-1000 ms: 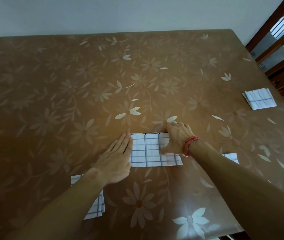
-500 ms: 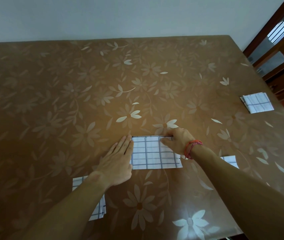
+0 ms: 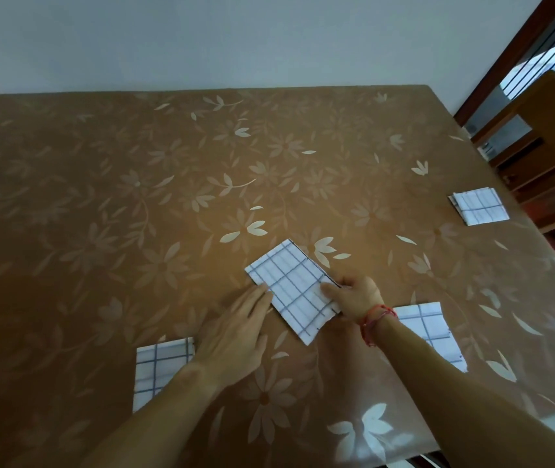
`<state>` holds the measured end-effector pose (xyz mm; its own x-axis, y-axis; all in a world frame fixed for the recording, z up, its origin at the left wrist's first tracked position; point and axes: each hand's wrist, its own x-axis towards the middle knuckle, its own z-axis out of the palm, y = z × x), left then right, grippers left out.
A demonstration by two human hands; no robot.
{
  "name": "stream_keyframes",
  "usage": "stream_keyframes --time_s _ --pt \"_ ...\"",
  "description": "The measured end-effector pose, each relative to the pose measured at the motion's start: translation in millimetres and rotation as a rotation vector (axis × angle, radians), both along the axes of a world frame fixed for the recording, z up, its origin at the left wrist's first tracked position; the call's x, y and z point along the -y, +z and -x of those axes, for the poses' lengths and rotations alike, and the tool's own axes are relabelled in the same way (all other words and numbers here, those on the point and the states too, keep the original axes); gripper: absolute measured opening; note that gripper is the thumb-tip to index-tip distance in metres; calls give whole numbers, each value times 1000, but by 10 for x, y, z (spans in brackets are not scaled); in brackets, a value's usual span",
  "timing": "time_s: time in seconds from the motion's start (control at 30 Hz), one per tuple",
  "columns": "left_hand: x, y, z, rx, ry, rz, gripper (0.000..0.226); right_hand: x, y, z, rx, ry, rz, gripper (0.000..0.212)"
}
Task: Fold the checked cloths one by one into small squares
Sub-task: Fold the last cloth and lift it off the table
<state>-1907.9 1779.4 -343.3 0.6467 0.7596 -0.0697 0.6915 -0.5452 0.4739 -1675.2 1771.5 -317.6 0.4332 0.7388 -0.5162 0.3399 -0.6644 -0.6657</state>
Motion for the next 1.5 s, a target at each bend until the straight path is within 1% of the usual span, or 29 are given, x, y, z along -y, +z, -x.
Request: stream_keyframes --time_s 0.1,0.17,0.27,0.37,0.5,0.57,0.63,0.7,0.73,0.77,0.83,0.87,0.93,1.0,1.13,1.23,1.33,1.5 --pt "136 -60 -33 37 1 -36 67 137 -3 121 -226 -243 40 9" --pt "206 -87 -52 33 5 -80 68 231 -9 205 -381 -339 58 8" --pt "262 -75 -64 19 -10 -146 70 362 -19 305 -566 -348 97 8" --pt "296 -79 -35 7 -28 -195 59 475 -49 334 -603 -288 128 17" --pt "410 -102 22 -21 -13 -228 54 640 -44 309 -507 -171 111 15" --pt "472 -96 53 -30 -15 -238 54 709 -9 292 -419 -128 71 17" --pt "521 -88 82 -43 -10 -234 54 778 -14 251 -233 -72 30 17" --pt "575 -84 103 -46 7 -215 50 868 -60 169 85 62 -25 14" --pt "602 -75 110 -45 21 -206 49 926 -84 134 228 171 -71 18" --pt "626 -67 115 -42 32 -194 48 987 -116 108 321 293 -137 27" --pt "665 -50 123 -41 43 -182 49 1095 -186 98 407 526 -288 47" --pt "679 -46 128 -42 45 -180 49 1132 -192 123 445 624 -338 52" --pt "690 -47 135 -39 48 -172 51 1167 -186 191 516 743 -360 60" --pt "693 -46 140 -23 58 -160 49 1174 -213 239 543 756 -381 58" --pt "682 0 155 66 112 -99 34 1090 -272 270 521 645 -373 49" --pt "643 58 140 144 197 -32 24 996 -251 293 486 581 -372 43" --pt "593 90 90 210 301 12 18 913 -239 297 442 507 -350 41" --pt "458 57 13 218 423 54 23 802 -275 293 410 402 -264 26"
